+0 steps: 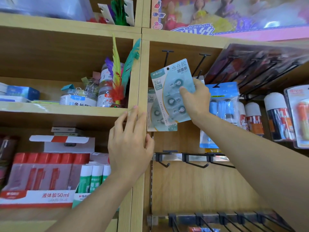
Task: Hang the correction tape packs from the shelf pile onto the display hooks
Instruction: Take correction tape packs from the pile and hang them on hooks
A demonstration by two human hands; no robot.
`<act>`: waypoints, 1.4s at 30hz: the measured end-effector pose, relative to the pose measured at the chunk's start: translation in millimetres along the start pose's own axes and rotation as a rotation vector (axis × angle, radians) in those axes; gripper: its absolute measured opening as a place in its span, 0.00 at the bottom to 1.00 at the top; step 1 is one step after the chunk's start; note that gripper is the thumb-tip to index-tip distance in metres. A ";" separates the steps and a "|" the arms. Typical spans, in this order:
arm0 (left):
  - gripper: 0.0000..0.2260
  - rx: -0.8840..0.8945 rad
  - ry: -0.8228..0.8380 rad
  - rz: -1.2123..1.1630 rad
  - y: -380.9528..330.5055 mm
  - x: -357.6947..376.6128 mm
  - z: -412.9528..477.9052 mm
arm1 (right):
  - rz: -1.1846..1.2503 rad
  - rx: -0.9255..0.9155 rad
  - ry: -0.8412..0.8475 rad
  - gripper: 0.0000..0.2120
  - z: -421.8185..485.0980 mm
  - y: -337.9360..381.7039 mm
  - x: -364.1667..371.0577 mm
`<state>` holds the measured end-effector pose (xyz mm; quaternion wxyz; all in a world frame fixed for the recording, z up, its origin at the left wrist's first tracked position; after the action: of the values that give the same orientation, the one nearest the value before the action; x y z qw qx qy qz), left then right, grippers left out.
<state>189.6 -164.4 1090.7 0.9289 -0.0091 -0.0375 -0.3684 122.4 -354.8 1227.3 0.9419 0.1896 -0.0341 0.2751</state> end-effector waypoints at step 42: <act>0.24 0.002 -0.008 -0.028 -0.3 -0.7 -0.8 | 0.177 0.232 0.270 0.06 13.4 -32.0 15.9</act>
<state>189.0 -164.2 1089.8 0.9234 -0.0091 -0.0420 -0.3815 153.4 -376.7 1231.5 0.8819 0.2543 0.1078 0.3820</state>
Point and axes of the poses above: each hand's wrist, its own z-axis towards the middle knuckle, its own x-axis out of the palm, y = z × x, the point moved 5 cm from there along z, towards the middle knuckle, and after that the axes turned 4 degrees about y, right-handed, at the moved point
